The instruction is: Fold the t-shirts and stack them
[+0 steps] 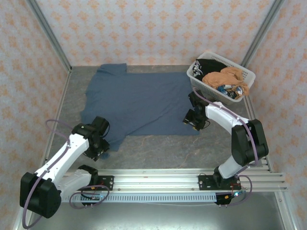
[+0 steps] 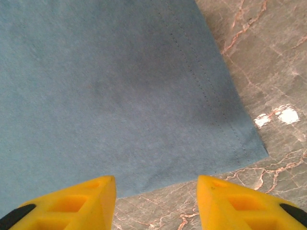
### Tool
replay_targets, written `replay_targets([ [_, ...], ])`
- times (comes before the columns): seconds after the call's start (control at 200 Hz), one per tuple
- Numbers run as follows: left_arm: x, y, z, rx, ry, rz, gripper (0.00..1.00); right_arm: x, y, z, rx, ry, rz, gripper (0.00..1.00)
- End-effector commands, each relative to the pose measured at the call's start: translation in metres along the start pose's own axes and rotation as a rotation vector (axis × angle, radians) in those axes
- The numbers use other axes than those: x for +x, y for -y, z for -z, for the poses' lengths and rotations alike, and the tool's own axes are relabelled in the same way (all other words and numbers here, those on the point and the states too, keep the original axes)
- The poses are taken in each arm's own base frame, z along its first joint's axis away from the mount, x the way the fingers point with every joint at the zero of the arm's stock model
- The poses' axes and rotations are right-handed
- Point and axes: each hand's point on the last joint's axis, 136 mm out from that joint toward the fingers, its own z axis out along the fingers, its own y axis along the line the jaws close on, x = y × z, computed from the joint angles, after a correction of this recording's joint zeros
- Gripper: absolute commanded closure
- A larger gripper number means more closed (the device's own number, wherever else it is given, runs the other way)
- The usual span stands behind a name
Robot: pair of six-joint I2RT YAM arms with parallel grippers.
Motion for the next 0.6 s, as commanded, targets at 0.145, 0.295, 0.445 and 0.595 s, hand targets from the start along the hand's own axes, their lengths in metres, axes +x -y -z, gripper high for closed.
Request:
replay_targets([
  [0.145,0.004,0.031,-0.021,0.005,-0.008,-0.002,0.65,-0.015,-0.012,-0.011,-0.014,0.017,-0.015,0.53],
  [0.295,0.008,0.030,-0.032,-0.073,0.003,-0.080,0.63,-0.033,-0.016,-0.024,0.030,0.016,-0.019,0.53],
  [0.445,0.003,0.016,-0.031,-0.187,0.059,-0.141,0.63,-0.042,-0.014,-0.031,0.070,0.010,-0.029,0.54],
  [0.595,-0.006,0.007,-0.030,-0.217,0.129,-0.162,0.57,-0.044,-0.007,-0.035,0.106,0.016,-0.032,0.54],
])
